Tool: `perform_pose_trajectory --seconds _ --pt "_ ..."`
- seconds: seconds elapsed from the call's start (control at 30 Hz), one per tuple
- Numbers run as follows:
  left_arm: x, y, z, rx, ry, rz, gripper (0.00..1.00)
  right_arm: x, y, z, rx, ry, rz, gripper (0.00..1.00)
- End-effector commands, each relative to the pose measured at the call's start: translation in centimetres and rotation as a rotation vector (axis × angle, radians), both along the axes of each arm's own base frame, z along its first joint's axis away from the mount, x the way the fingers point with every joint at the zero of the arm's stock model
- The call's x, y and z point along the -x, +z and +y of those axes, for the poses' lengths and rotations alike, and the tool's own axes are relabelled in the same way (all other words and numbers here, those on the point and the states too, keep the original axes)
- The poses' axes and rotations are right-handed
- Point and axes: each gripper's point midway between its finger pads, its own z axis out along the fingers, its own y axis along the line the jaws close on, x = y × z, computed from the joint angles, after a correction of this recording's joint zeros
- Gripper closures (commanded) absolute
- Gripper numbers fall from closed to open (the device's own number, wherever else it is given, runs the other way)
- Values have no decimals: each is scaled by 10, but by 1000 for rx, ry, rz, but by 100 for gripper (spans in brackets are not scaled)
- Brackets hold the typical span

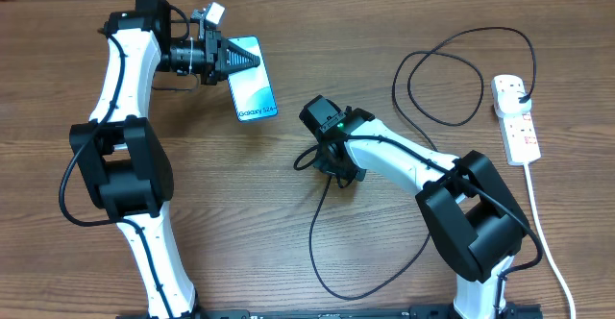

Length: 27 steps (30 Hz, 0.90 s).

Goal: Plug charger to phone and switch on socket
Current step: 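Lower the right gripper and close it on the USB-C plug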

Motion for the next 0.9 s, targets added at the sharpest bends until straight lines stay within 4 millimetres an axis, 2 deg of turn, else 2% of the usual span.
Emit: perform_pose_trajectory --seconds 0.0,0.37,0.5,0.53,0.87 --pt "2 35 0 45 -1 -81 96 -7 -2 -2 10 -28 -13 77" --pt "2 35 0 45 -1 -81 96 -15 -2 -7 4 -60 -31 75" --pt "2 35 0 45 -1 -80 96 -14 -2 -7 5 -60 -28 80" --pt "2 35 0 45 -1 -80 96 -14 -2 -6 3 -60 -27 85" --pt "2 35 0 45 -1 -80 96 -9 -2 -7 4 -59 -5 85"
